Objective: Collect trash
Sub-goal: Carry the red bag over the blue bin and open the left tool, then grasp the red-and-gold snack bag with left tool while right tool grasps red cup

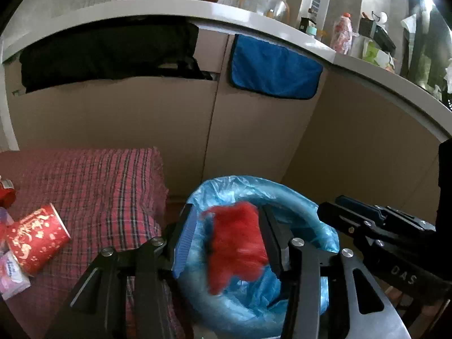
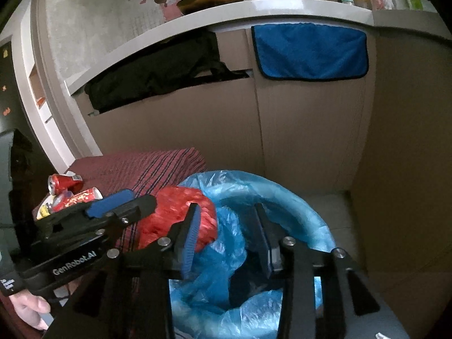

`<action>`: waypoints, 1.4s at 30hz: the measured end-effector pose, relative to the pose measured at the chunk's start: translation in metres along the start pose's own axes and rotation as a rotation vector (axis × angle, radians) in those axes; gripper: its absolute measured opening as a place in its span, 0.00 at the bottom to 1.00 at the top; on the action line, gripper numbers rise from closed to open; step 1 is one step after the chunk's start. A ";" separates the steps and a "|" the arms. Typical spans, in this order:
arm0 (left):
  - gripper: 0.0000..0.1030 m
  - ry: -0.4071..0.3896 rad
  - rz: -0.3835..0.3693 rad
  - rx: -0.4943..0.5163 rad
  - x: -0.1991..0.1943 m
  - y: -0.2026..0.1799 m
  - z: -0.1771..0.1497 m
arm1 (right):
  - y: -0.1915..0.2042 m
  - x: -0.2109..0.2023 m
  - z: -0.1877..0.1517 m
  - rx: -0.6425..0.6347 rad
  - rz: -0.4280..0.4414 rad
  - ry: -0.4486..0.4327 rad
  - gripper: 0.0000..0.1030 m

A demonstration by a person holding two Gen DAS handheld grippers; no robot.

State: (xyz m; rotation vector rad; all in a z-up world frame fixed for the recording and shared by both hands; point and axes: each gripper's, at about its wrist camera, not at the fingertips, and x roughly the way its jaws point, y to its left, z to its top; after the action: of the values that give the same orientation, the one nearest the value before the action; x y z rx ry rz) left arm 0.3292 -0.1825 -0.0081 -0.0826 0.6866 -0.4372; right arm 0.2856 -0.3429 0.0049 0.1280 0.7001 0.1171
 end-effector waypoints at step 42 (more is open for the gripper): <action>0.46 -0.087 0.441 -0.308 -0.222 0.273 -0.096 | 0.270 0.028 -0.028 -0.389 0.105 0.047 0.35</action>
State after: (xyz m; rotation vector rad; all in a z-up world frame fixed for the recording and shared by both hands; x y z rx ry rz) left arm 0.2157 0.1639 -0.0093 -0.2340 0.6601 0.0968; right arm 0.2711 -0.0709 0.0083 -0.2113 0.7055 0.3547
